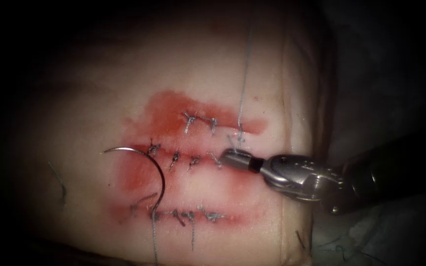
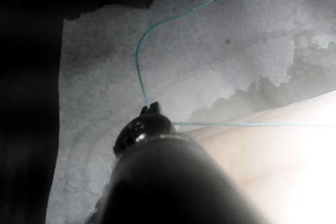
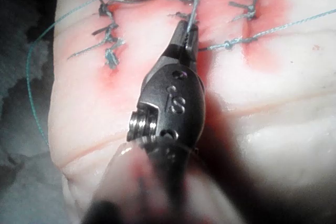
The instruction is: Wound Closure
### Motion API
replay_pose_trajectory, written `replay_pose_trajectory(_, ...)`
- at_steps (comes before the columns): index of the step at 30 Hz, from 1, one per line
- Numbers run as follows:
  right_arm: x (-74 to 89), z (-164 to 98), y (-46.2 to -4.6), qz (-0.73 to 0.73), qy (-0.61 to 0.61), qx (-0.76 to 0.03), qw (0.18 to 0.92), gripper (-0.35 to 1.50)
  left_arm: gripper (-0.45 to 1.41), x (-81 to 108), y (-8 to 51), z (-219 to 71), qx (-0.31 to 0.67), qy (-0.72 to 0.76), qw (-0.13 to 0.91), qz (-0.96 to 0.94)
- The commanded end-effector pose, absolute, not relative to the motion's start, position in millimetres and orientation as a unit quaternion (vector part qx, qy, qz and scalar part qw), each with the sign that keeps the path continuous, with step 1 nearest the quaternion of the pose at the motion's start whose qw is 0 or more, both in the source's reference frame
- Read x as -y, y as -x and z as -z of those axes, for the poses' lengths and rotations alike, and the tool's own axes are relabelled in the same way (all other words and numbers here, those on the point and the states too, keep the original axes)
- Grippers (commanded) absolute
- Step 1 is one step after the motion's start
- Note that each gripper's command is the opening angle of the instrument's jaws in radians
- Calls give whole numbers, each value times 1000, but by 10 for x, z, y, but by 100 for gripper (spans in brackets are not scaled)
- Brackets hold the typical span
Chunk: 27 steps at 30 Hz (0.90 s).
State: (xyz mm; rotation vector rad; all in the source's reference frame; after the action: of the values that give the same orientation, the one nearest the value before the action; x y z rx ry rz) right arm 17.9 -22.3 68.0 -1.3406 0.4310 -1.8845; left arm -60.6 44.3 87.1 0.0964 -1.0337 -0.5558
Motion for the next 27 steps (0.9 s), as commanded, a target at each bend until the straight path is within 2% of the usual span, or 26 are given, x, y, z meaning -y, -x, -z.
replay_pose_trajectory(1, 228, -683, -184, 741, 525, -172, 382, -35, -45, -457, 615, -873, 488, -41, 832, 263)
replay_pose_trajectory(13, 242, -674, -183, 751, 520, -194, 357, -35, -45, -502, 648, -893, 476, -14, 838, 265)
replay_pose_trajectory(27, 254, -673, -187, 758, 516, -207, 341, -35, -45, -501, 638, -907, 475, -9, 842, 256)
